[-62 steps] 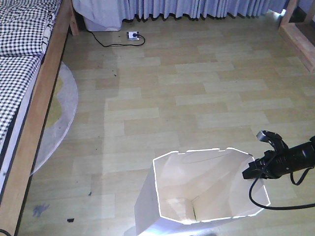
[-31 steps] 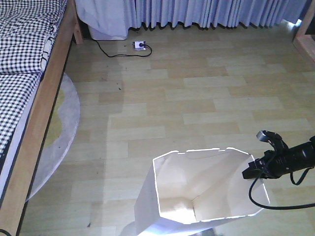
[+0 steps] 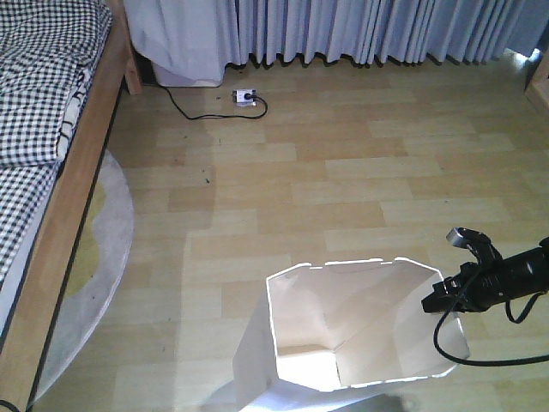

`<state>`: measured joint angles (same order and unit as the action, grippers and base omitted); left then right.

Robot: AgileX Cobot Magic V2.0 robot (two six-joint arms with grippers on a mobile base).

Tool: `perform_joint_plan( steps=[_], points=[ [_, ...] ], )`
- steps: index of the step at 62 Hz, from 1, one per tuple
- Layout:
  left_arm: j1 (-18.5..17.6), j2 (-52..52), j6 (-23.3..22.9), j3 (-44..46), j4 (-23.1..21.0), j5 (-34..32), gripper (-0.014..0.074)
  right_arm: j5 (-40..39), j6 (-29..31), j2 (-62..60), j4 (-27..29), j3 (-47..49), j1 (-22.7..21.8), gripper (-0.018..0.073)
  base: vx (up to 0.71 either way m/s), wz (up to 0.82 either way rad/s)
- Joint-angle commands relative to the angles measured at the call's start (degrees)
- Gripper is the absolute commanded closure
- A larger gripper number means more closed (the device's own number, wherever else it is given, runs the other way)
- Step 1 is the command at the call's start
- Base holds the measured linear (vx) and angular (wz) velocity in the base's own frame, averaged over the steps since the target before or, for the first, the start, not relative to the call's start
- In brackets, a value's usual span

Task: Move trash bin to bedside with robot
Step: 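Drive the base toward the bed while holding the bin in the right gripper, then drive closer to the bed head near the curtains, carrying the bin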

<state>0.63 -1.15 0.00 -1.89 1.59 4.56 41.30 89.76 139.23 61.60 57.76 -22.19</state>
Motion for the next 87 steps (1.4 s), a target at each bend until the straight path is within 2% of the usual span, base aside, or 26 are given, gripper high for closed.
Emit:
perform_joint_plan(
  steps=[1, 40, 87],
  points=[
    [-0.35, -0.43, -0.79, -0.7, -0.54, -4.21, 0.0603, 14.0, -0.88, -4.16, 3.19, 0.3, -0.06, 0.0563, 0.32, -0.07],
    [-0.35, -0.43, -0.79, -0.7, -0.54, -4.21, 0.0603, 14.0, -0.88, -4.16, 3.19, 0.3, -0.06, 0.0563, 0.32, -0.04],
    [-0.35, -0.43, -0.79, -0.7, -0.54, -4.21, 0.0603, 14.0, -0.88, -4.16, 3.19, 0.3, -0.06, 0.0563, 0.31, 0.09]
  ],
)
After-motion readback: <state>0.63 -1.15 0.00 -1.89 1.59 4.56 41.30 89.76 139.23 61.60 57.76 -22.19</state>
